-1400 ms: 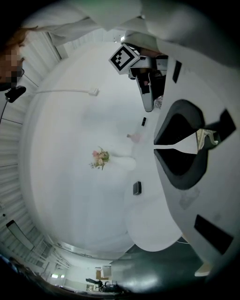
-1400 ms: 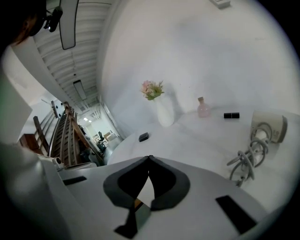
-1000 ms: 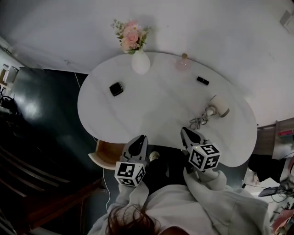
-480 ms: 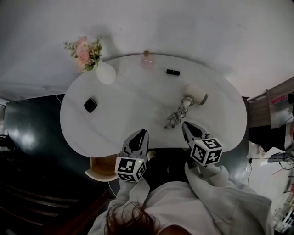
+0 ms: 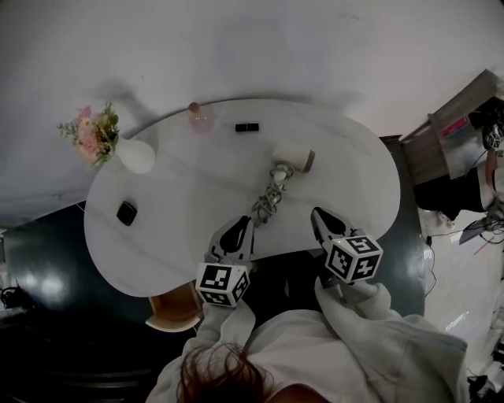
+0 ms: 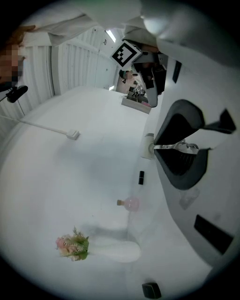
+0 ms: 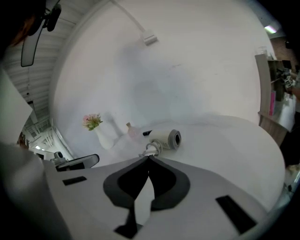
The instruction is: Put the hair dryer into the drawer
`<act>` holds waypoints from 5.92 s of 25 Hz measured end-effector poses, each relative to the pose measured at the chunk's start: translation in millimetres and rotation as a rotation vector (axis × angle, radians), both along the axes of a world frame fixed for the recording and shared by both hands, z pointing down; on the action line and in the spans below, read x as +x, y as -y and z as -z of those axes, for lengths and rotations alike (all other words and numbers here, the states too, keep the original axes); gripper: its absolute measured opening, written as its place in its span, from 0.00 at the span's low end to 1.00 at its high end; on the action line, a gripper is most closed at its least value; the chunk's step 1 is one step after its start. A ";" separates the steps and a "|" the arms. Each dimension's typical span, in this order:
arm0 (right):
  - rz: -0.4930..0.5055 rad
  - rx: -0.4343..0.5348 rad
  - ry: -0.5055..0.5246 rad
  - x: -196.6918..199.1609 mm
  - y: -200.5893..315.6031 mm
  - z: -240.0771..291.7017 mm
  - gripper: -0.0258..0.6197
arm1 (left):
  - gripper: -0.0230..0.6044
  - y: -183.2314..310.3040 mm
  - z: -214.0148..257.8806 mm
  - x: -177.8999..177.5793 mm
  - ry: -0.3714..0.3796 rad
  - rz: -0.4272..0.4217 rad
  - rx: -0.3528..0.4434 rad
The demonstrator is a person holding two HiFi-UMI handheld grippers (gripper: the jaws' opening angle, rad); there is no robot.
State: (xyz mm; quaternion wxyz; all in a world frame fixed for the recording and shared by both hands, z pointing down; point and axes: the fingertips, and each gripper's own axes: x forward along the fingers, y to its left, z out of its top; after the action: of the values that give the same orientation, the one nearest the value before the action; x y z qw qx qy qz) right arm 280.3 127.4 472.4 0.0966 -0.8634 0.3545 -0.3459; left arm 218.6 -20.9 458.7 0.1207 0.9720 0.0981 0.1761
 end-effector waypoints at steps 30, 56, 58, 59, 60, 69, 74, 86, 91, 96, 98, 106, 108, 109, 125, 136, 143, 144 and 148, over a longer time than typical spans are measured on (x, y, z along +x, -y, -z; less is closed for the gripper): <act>-0.028 0.010 0.080 60.3 -30.7 -36.0 0.12 | 0.51 -47.2 -54.4 145.6 0.290 -0.121 -0.004; -0.020 -0.011 0.162 98.4 -39.9 -74.3 0.12 | 0.58 -57.9 -136.1 158.5 0.618 -0.181 0.244; -0.016 -0.014 0.164 99.9 -40.8 -76.2 0.12 | 0.58 -57.7 -136.9 158.6 0.619 -0.174 0.247; -0.014 -0.016 0.165 100.3 -41.2 -77.0 0.12 | 0.58 -57.7 -137.1 158.8 0.620 -0.173 0.250; -0.012 -0.018 0.167 100.3 -41.4 -77.6 0.12 | 0.58 -57.7 -137.0 159.1 0.620 -0.171 0.255; 0.032 -0.013 0.175 99.1 -32.1 -79.1 0.12 | 0.41 -62.2 -132.9 159.0 0.583 -0.218 0.269; 0.063 -0.015 0.183 100.6 -25.3 -83.1 0.12 | 0.40 -63.8 -130.2 158.0 0.555 -0.218 0.250; 0.070 -0.043 0.144 91.5 -16.7 -71.2 0.12 | 0.40 -56.1 -112.4 145.6 0.456 -0.200 0.156; 0.082 -0.047 0.131 79.0 -0.4 -63.6 0.12 | 0.40 -34.1 -99.3 127.0 0.413 -0.158 0.146; 0.136 -0.036 0.115 59.3 33.3 -53.1 0.12 | 0.40 -0.1 -77.7 101.2 0.389 -0.092 0.134; 0.160 -0.034 0.114 51.0 47.8 -51.1 0.12 | 0.39 14.6 -72.4 88.3 0.382 -0.062 0.123; 0.321 -0.031 0.113 13.5 114.5 -48.8 0.12 | 0.39 76.8 -58.0 26.4 0.356 0.115 0.088; 0.367 -0.033 0.109 2.1 130.5 -48.0 0.12 | 0.39 89.7 -56.4 6.7 0.351 0.161 0.079; 0.392 -0.035 0.106 -3.0 138.9 -47.7 0.12 | 0.39 97.0 -56.2 -3.3 0.347 0.190 0.075; 0.776 -0.048 0.085 -112.4 239.2 -43.2 0.12 | 0.39 164.3 -61.4 -165.6 0.346 0.601 0.018; 0.973 -0.072 0.059 -194.0 279.9 -44.2 0.12 | 0.38 178.1 -74.2 -276.7 0.359 0.822 -0.041; 1.054 -0.096 0.040 -244.7 295.6 -46.0 0.12 | 0.38 178.4 -85.0 -342.6 0.386 0.891 -0.085; 1.059 -0.100 0.037 -250.6 297.4 -46.1 0.12 | 0.38 178.4 -87.6 -350.8 0.388 0.897 -0.088; 1.046 -0.115 0.025 -268.4 306.4 -47.2 0.12 | 0.38 179.9 -96.9 -380.2 0.392 0.900 -0.109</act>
State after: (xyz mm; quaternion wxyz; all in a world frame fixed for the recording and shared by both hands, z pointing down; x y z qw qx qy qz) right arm 12.0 -179.0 519.6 -0.1321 -0.5706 0.7174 -0.3771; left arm -161.6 -200.9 555.7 0.2516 0.8588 -0.3470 0.2806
